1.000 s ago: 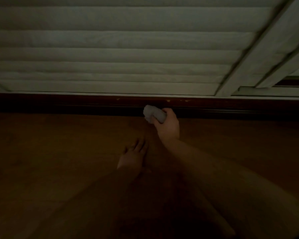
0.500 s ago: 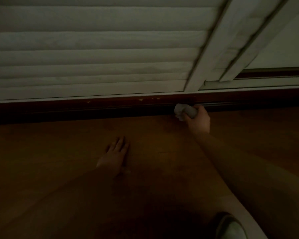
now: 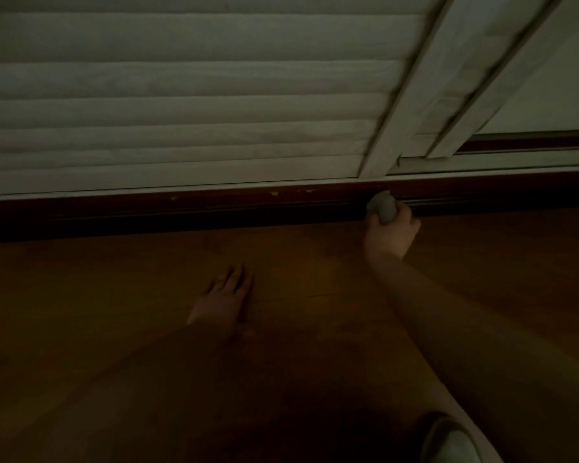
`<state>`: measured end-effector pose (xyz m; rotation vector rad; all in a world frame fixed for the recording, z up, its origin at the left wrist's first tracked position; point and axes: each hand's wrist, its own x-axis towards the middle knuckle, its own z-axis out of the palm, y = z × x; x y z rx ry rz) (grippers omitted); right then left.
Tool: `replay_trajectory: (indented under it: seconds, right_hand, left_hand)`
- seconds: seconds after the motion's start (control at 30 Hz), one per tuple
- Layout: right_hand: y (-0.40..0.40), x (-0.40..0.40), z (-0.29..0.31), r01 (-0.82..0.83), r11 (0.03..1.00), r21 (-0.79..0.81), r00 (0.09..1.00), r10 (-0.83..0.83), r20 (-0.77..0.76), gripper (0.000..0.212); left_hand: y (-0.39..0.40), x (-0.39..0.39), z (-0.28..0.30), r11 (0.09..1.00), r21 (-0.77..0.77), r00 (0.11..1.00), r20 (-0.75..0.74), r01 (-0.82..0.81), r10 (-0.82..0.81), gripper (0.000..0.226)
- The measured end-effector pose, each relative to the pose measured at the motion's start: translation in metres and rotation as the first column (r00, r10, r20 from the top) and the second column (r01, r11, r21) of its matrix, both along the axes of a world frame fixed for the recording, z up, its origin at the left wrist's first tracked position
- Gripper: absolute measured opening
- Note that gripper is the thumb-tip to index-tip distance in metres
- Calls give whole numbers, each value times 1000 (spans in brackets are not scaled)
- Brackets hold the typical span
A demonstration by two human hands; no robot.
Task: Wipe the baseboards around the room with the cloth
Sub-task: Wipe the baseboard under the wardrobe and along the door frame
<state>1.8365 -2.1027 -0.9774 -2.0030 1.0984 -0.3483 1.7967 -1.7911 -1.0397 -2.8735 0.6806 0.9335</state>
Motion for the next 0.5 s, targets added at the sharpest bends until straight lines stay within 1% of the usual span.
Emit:
replay_trajectory:
  seconds: [0.1, 0.23, 0.33, 0.43, 0.5]
  right_hand:
    - [39, 8, 0, -70, 996, 49, 997, 68, 40, 55]
    - [88, 14, -1, -146, 985, 90, 989, 142, 49, 56]
    - [117, 15, 0, -241, 966, 97, 970, 238, 45, 57]
    - [142, 11, 0, -386, 916, 108, 922, 377, 89, 55]
    - [159, 5, -1, -503, 859, 96, 862, 489, 135, 53]
  left_hand:
    - [0, -1, 1, 1000, -2, 1000, 2, -13, 13, 123]
    - [3, -3, 3, 999, -44, 1000, -1, -26, 26, 119]
    - [5, -5, 4, 997, -73, 999, -1, -35, 35, 118]
    - [6, -7, 4, 996, -73, 999, 4, -42, 43, 121]
    - [5, -6, 3, 997, -66, 999, 0, -39, 39, 122]
